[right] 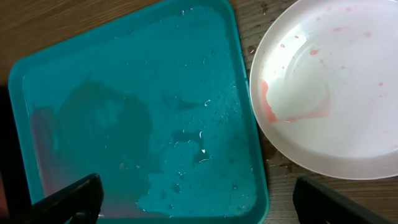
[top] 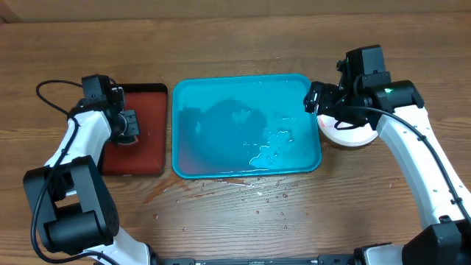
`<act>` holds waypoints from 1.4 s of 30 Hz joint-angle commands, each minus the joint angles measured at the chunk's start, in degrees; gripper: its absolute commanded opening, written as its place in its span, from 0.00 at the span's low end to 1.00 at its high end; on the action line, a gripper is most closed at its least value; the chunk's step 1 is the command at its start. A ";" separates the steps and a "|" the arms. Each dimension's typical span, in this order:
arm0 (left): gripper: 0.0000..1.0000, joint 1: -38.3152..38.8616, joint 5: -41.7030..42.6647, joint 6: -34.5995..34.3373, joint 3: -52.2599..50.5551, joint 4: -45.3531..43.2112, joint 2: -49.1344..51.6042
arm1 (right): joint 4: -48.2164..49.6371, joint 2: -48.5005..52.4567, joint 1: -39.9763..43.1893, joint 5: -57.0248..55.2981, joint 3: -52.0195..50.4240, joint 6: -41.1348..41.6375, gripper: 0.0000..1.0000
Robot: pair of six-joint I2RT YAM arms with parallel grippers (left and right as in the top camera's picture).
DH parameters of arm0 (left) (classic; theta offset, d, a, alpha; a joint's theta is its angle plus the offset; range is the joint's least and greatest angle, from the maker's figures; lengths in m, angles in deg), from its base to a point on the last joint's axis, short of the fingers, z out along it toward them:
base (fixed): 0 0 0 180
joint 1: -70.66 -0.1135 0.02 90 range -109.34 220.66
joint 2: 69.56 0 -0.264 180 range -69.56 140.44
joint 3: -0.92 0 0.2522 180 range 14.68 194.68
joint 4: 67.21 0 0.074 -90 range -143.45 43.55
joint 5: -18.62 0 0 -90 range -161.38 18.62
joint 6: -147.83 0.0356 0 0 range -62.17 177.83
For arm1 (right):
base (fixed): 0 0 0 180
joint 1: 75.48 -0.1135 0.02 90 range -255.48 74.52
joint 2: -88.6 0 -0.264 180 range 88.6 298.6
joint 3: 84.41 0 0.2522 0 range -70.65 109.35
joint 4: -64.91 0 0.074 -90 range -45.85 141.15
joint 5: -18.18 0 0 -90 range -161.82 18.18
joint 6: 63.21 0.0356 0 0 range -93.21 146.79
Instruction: Clean dirty plates on tray and stack at the side
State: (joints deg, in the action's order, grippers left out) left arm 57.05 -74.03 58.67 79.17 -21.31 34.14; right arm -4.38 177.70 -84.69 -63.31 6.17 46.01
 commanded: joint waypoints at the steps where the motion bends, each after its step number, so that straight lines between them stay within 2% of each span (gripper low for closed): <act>1: 0.27 0.17 -0.92 1.14 -0.85 -1.07 0.15 | 0.00 0.07 -0.22 -0.76 0.42 -0.39 0.99; 3: 0.66 0.17 -0.92 1.14 -0.81 -1.16 0.15 | 0.00 0.07 -0.22 -0.76 0.42 -0.39 0.99; 4: 0.89 0.17 -0.92 1.14 -0.63 -1.09 0.13 | 0.02 0.07 -0.22 -0.74 0.42 -0.39 0.99; 5: 1.00 0.20 -0.83 1.11 -0.44 -1.01 0.11 | 0.04 0.07 -0.22 -0.74 0.42 -0.39 1.00; 11: 1.00 2.21 -0.90 1.11 4.26 2.58 -1.97 | 0.37 0.07 -0.22 -0.68 0.44 0.31 1.00; 19: 1.00 6.54 -0.81 1.03 23.80 15.69 -9.44 | -1.75 -1.27 -0.22 -0.76 2.82 0.11 1.00; 24: 1.00 9.55 -0.48 0.26 33.55 20.24 -14.64 | -6.91 -4.79 -0.20 -0.76 10.19 -2.47 1.00; 31: 1.00 9.88 -0.48 0.28 34.75 19.10 -17.51 | -19.17 -12.28 -0.15 -0.94 28.68 -3.19 1.00; 34: 1.00 9.88 -0.48 0.26 34.67 19.69 -17.35 | -21.05 -16.13 -0.15 -0.94 34.53 -3.17 1.00; 42: 1.00 9.88 -0.48 0.26 34.67 20.35 -17.09 | -21.38 -25.88 -0.15 -0.96 36.13 -3.17 1.00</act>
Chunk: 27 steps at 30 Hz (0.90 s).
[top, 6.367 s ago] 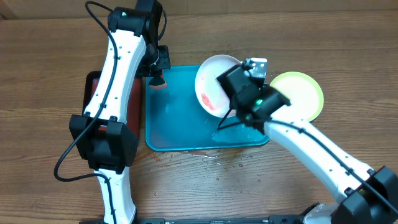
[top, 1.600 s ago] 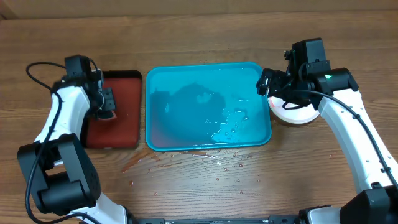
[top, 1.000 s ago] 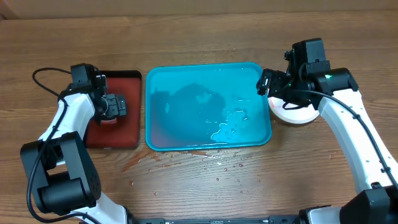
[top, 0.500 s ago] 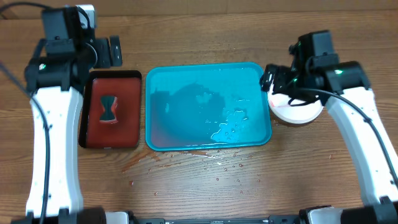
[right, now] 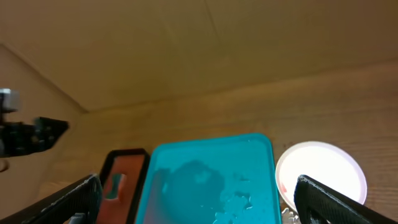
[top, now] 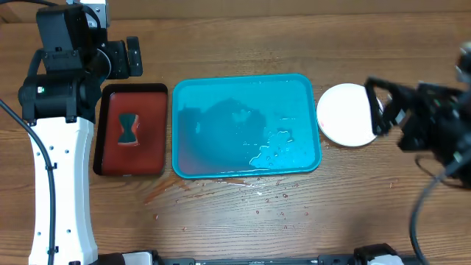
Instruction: Clean dirty plates on tray and stack at the side
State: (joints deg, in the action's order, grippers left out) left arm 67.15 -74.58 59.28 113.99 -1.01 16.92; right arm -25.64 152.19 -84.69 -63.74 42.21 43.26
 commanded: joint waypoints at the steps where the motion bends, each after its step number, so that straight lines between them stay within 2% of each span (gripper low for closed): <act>1: 1.00 -0.22 0.07 -0.33 -0.15 0.04 0.13 | -0.11 -1.14 -0.15 -0.52 0.09 -0.42 1.00; 13: 1.00 -0.22 0.07 -0.35 -0.15 0.04 0.13 | -3.78 -2.36 0.46 -2.75 -0.68 -0.44 1.00; 18: 1.00 -0.22 0.07 -0.33 -0.15 0.04 0.13 | -1.09 -4.20 3.69 -7.63 -6.05 -0.57 1.00; 22: 1.00 -0.22 0.07 -0.33 -0.15 0.04 0.13 | 8.39 -9.55 6.01 -5.70 -17.44 -2.49 1.00; 27: 1.00 -0.22 0.07 -0.33 -0.15 0.04 0.13 | 26.73 -19.82 6.40 -2.49 -37.73 -7.93 1.00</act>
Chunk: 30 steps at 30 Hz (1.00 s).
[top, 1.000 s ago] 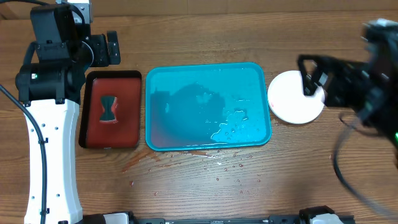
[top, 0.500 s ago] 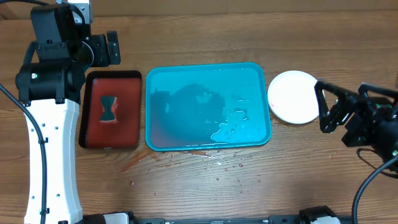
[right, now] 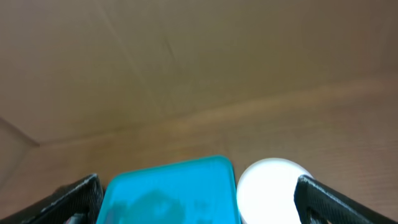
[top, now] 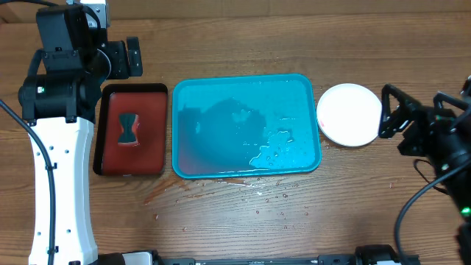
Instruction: Clean dirty plates on tray and stack at the side
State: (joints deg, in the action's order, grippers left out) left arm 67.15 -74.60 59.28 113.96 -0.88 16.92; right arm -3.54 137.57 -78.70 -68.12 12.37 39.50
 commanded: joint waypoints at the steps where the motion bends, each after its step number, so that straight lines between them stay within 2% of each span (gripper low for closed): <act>1: 1.00 -0.22 0.09 -0.33 -0.13 -0.09 0.13 | 9.20 -8.15 0.42 1.95 -13.42 -4.33 1.00; 8: 1.00 -0.22 0.09 -0.35 -0.13 -0.09 0.13 | 34.86 -25.64 0.17 6.27 -44.28 -4.17 1.00; 14: 1.00 -0.22 0.09 -0.35 -0.13 -0.09 0.13 | 51.49 -35.82 -1.46 6.12 -63.76 -4.20 1.00; 21: 1.00 -0.22 0.07 -0.35 -0.13 -0.09 0.13 | 57.51 -43.71 -2.58 5.31 -76.11 -4.17 1.00; 30: 1.00 -0.22 0.07 -0.33 -0.13 -0.09 0.13 | 57.92 -48.85 -2.78 5.01 -82.62 -3.50 1.00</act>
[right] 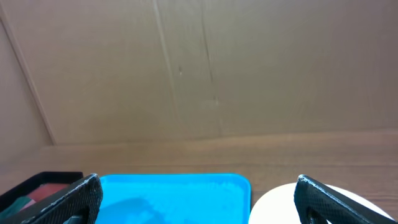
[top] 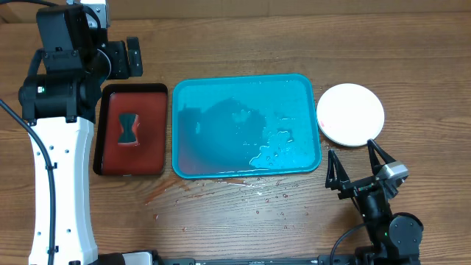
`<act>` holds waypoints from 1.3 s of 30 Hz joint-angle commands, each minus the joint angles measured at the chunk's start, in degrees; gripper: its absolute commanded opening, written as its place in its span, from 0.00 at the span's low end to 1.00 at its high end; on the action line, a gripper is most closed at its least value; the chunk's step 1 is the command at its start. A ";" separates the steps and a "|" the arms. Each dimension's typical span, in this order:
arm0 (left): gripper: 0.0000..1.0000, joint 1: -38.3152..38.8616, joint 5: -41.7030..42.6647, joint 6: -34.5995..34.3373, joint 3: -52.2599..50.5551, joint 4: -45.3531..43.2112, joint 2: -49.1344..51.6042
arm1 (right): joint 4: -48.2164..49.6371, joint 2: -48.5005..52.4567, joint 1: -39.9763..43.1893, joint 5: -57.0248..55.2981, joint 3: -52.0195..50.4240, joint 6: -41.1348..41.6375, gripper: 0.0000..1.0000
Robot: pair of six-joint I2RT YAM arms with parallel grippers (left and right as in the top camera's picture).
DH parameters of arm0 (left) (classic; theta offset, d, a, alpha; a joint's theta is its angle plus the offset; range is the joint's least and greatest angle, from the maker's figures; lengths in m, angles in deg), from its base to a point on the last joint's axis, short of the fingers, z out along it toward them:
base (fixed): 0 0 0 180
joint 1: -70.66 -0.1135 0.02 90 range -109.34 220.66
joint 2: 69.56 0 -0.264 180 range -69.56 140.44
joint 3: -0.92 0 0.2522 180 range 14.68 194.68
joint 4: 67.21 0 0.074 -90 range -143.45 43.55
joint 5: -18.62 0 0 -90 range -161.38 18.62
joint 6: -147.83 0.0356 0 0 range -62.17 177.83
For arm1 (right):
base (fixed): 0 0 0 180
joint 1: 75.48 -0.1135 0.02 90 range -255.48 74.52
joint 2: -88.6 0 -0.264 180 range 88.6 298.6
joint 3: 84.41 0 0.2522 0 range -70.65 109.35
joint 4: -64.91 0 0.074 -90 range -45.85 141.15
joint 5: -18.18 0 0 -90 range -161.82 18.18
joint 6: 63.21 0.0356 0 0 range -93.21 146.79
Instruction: Clean dirty plates on tray and stack at the side
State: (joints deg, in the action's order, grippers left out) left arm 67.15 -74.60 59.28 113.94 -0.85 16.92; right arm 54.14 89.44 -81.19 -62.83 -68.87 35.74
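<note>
A wet turquoise tray (top: 246, 125) lies mid-table with no plate on it; it also shows in the right wrist view as the tray (right: 174, 196). A white plate (top: 350, 114) rests on the table just right of the tray, its edge visible as the plate (right: 280, 205). My right gripper (top: 357, 168) stands open and empty near the front edge, below the plate, its fingers (right: 68, 199) wide apart. My left gripper (top: 121, 57) is raised behind the red tray, open with nothing held.
A dark red tray (top: 132, 129) at the left holds a blue-green sponge (top: 130, 129). Water drops and pinkish smears mark the wood in front of the turquoise tray (top: 257, 195). A cardboard wall (right: 199, 68) backs the table.
My right arm has moved from the right edge, level with the plate, to the front edge below the plate, still open. The left arm, plate and trays are unchanged.
First my right gripper was over the plate at the tray's right and my left gripper was down at the sponge in the red tray. Then both had pulled away, the sponge left in the red tray. The right arm has since come to the front edge.
</note>
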 commanded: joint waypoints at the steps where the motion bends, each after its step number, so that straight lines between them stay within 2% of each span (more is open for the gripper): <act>1: 1.00 -0.22 0.09 -0.33 -0.11 -0.11 0.13 | -0.72 -0.72 -0.35 0.07 -1.33 0.26 1.00; 5: 1.00 -0.22 0.09 -0.33 -0.11 -0.11 0.13 | -7.21 -0.72 -0.35 2.03 -1.33 0.33 1.00; 30: 1.00 0.09 0.11 -0.33 -0.17 0.26 -0.57 | -6.54 -0.55 -0.33 3.10 -1.33 0.42 1.00; 39: 1.00 3.54 -0.20 -0.13 -0.52 1.77 -13.42 | -6.56 -0.55 -0.33 3.10 -1.33 0.42 1.00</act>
State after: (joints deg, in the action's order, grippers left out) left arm 69.21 -74.62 59.28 113.29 1.07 10.82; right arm 47.21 89.33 -81.19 -60.01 -69.59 35.83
